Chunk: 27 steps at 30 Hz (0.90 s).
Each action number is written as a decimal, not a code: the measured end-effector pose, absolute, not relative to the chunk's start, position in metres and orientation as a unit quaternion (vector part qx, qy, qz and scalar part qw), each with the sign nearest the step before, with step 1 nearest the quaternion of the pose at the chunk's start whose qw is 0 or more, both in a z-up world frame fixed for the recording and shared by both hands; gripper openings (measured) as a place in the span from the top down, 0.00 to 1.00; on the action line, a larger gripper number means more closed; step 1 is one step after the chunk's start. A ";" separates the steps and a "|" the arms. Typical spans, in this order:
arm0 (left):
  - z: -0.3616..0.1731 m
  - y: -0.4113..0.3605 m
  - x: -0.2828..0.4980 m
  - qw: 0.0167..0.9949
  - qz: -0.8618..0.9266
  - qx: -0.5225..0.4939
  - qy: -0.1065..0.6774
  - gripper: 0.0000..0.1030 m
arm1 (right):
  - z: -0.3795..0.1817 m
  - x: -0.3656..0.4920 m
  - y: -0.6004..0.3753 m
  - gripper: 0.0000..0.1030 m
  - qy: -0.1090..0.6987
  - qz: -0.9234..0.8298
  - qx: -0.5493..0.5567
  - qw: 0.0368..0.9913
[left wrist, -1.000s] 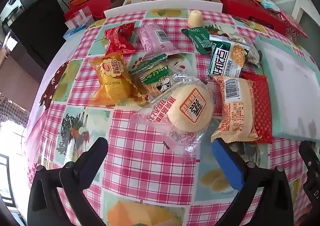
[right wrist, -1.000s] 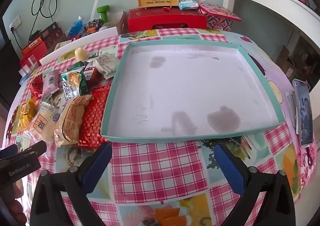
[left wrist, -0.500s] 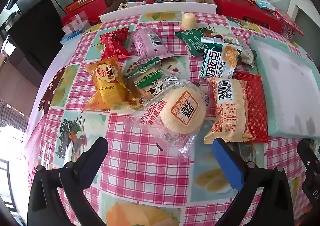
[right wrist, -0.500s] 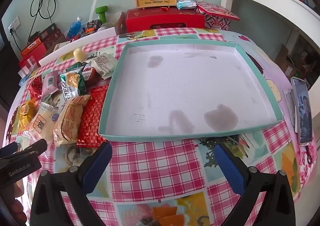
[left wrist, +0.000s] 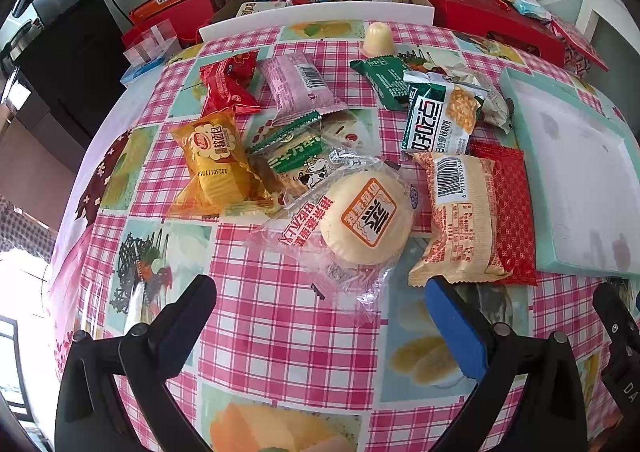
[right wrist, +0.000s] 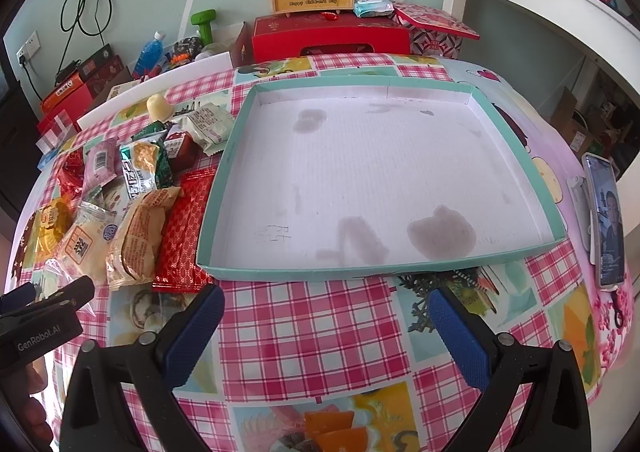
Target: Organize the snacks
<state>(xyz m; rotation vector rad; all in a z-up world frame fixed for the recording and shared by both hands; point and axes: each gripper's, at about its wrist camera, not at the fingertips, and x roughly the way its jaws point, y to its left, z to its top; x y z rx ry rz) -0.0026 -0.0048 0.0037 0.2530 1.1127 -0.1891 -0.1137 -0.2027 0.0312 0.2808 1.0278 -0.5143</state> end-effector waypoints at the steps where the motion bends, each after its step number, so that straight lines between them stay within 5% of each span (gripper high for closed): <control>1: 0.004 -0.005 -0.002 0.837 -0.089 0.120 0.526 0.00 | 0.031 -0.114 -0.203 0.00 0.485 -0.243 0.132 0.830; 27: 0.000 -0.005 -0.002 0.835 -0.086 0.126 0.529 0.00 | 0.030 -0.114 -0.202 0.00 0.485 -0.242 0.133 0.830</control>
